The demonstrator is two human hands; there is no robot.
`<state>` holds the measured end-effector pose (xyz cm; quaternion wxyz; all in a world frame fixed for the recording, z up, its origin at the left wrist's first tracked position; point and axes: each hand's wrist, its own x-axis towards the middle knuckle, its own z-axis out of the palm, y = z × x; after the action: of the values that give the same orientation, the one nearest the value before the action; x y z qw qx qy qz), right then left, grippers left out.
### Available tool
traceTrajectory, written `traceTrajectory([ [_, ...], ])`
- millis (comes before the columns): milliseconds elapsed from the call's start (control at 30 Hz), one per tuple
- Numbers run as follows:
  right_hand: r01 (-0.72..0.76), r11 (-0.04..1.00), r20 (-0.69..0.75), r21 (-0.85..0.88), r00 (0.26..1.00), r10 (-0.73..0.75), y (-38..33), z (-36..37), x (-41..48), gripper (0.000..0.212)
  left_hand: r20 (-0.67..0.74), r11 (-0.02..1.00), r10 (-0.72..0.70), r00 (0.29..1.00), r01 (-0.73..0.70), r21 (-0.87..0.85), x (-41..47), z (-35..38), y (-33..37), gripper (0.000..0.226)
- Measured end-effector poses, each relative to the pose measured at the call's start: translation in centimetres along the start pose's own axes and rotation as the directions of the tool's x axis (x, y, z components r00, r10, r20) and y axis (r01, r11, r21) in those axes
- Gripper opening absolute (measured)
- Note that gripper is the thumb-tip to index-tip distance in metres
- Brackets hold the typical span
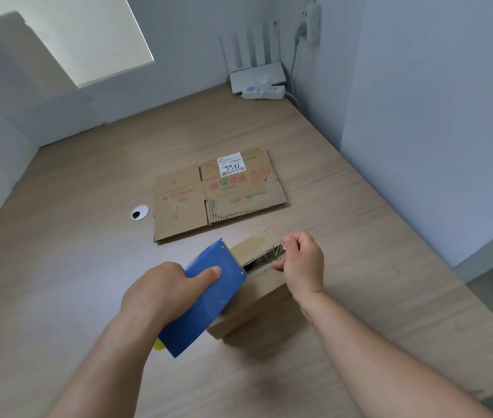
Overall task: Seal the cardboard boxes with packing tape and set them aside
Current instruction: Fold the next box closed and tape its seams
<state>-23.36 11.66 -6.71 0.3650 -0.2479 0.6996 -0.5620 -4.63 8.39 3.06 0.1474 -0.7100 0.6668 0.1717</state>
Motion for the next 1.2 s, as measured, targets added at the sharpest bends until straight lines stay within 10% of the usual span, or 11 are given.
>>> traceTrajectory([
  [967,-0.326,0.906,0.095,-0.269,0.927,0.362,5.0,-2.4,2.3,0.007,0.273,0.994,-0.059,0.960,0.081,-0.072,3.6,-2.6,1.9,0.054],
  [1200,0.087,0.855,0.049,-0.511,0.996,-0.072,1.8,-1.8,1.7,0.029,0.266,0.993,-0.068,0.962,0.091,-0.077,3.5,-2.7,2.7,0.051],
])
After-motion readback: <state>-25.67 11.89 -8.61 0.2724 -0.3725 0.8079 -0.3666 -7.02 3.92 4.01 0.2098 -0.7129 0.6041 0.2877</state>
